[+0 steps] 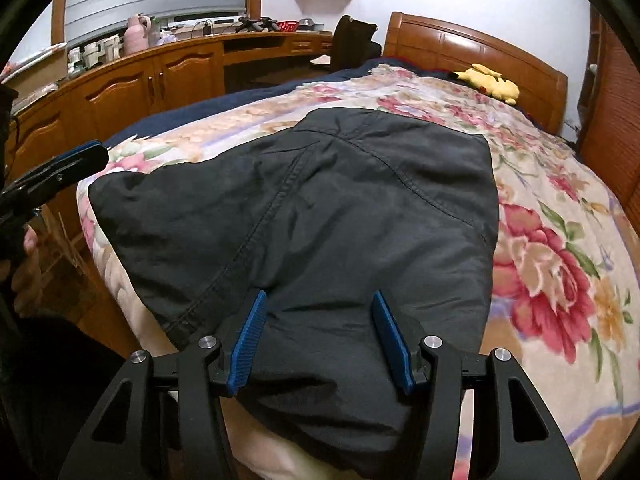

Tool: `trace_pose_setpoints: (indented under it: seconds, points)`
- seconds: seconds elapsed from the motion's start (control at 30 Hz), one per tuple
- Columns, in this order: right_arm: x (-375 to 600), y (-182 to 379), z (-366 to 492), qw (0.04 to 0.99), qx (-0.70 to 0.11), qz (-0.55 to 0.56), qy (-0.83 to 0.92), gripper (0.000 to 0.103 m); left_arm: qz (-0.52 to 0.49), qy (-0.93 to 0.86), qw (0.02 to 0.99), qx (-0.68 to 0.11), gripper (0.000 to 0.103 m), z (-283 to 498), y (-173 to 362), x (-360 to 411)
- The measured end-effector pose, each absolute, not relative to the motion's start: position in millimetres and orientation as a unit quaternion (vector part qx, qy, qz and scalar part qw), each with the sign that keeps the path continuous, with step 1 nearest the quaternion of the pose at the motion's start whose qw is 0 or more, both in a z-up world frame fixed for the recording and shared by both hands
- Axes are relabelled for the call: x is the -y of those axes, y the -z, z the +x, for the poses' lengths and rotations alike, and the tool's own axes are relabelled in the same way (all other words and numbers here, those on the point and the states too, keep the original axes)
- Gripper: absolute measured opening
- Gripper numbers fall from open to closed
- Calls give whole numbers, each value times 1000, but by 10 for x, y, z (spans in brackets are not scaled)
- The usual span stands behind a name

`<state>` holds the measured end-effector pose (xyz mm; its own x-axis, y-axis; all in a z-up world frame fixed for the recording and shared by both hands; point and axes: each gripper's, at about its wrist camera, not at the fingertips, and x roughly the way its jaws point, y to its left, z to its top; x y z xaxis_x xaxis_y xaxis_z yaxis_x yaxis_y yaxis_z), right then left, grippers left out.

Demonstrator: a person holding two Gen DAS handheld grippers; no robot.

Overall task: Fold large clothes
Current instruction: 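Open the right gripper to release the folded edge onto the jacket, then move both tools to the sides of the folded black jacket bundle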

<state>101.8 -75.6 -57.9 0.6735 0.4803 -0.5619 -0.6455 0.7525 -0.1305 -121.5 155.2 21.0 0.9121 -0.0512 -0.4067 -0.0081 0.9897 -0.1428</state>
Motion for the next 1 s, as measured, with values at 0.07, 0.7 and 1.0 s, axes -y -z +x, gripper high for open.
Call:
trace_pose_setpoints:
  seconds: [0.07,0.7,1.0]
  points:
    - [749,594,1009,900,-255,-166,-312,58,-66,14,975,-209,81,-1217,-222,-1505]
    - [1134,392,734,899,-237,-135,-342,58,-28,94,968,-231,54,-1105,-340,-865]
    - [1575,264,737,914,-213,-140,-315,58,13,79,966,-245,3,-1016,-225,-782]
